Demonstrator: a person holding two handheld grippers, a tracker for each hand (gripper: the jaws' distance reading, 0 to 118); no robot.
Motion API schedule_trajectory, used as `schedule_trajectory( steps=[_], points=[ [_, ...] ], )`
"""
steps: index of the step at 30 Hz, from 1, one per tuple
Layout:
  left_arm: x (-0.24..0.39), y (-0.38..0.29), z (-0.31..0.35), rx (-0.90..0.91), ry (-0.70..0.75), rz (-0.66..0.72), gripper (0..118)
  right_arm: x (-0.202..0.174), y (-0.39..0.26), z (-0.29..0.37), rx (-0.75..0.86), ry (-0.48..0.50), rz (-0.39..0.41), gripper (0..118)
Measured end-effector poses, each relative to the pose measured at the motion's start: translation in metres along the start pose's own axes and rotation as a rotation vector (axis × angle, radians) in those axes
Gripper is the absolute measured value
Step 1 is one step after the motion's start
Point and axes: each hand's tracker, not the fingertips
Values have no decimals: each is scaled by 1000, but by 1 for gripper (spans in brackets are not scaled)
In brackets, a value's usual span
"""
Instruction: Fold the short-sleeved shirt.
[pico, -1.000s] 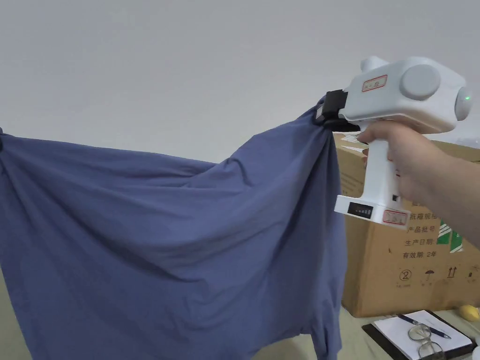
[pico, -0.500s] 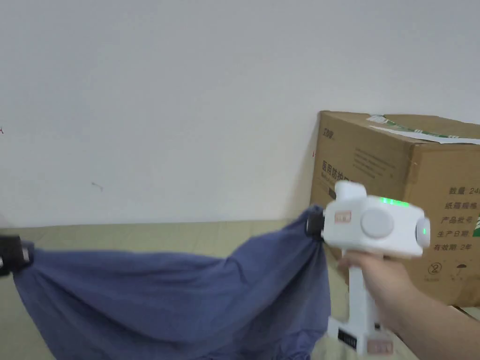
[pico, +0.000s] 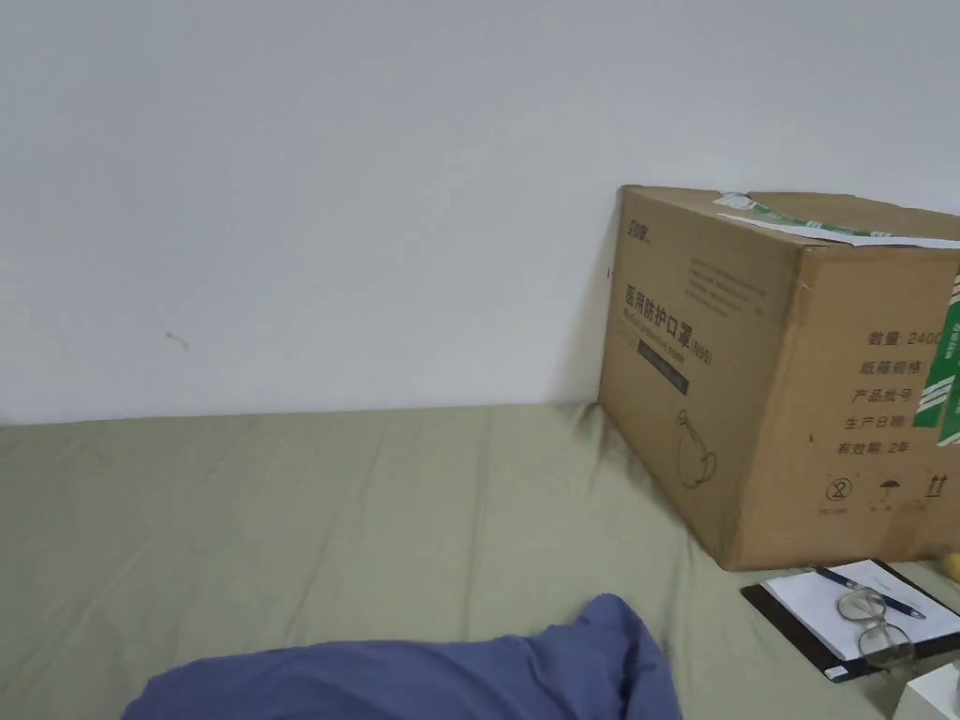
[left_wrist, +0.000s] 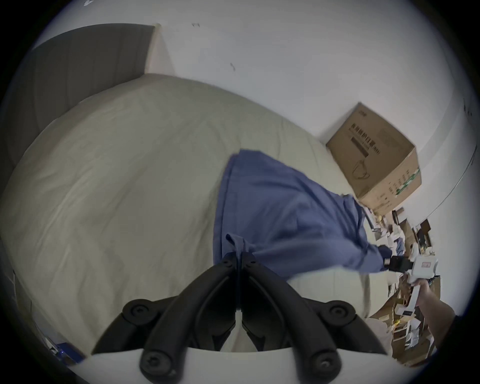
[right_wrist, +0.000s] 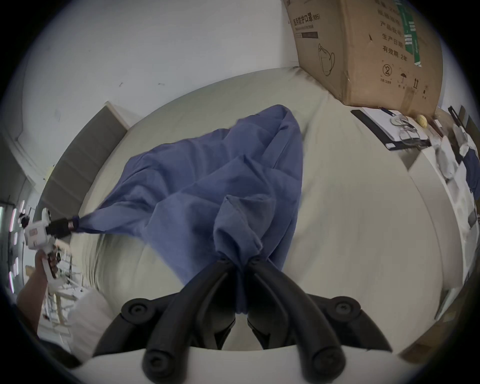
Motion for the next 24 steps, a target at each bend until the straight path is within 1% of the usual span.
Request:
schedule_trajectory(
  steps=[3,6,7,8,9,10,11,12,13,14,15,16,18,20,21,22,23,24],
  points=[
    [2,-10,41,22,1,-42,1,4,-23,31,-22,25,49,6],
    [12,-24,53,-28,21,-104,1,3,-43,47,-34,19,49,6],
    [14,-28,52,-41,24,-103,1,5,-48,47,-47,16,20,7],
    [16,-31,47,-61,30,-103,2,6,-52,44,-63,9,-27,10],
    [16,-32,39,-74,30,-101,2,8,-55,40,-69,-4,-66,16],
    [17,-34,32,-83,42,-95,3,11,-57,34,-71,-40,-96,25],
    [19,-36,27,-93,58,-84,13,12,-57,31,-58,-68,-120,40],
    [20,-36,22,-87,77,-73,37,14,-57,27,-50,-103,-149,54],
    [21,-36,19,-67,102,-65,72,16,-57,28,-28,-116,-186,72],
    [25,-36,18,-56,117,-62,114,16,-57,30,-7,-119,-207,101],
    [31,-35,20,-31,141,-69,116,15,-57,35,24,-104,-218,114],
    [36,-35,33,46,123,-69,114,14,-56,42,67,-91,-233,118],
    [53,-29,44,90,77,-94,114,7,-50,61,160,-74,-235,118],
    [74,-24,58,128,47,-117,114,-3,-45,82,229,-86,-242,118],
    [51,-19,45,152,27,-124,114,-13,-42,95,274,-84,-234,117],
    [58,-18,48,173,5,-138,114,-23,-42,108,336,-71,-221,113],
    [64,-18,52,190,-10,-142,113,-35,-43,119,408,-47,-201,103],
    [70,-21,58,231,-45,-154,107,-50,-47,133,504,-4,-167,91]
  ],
)
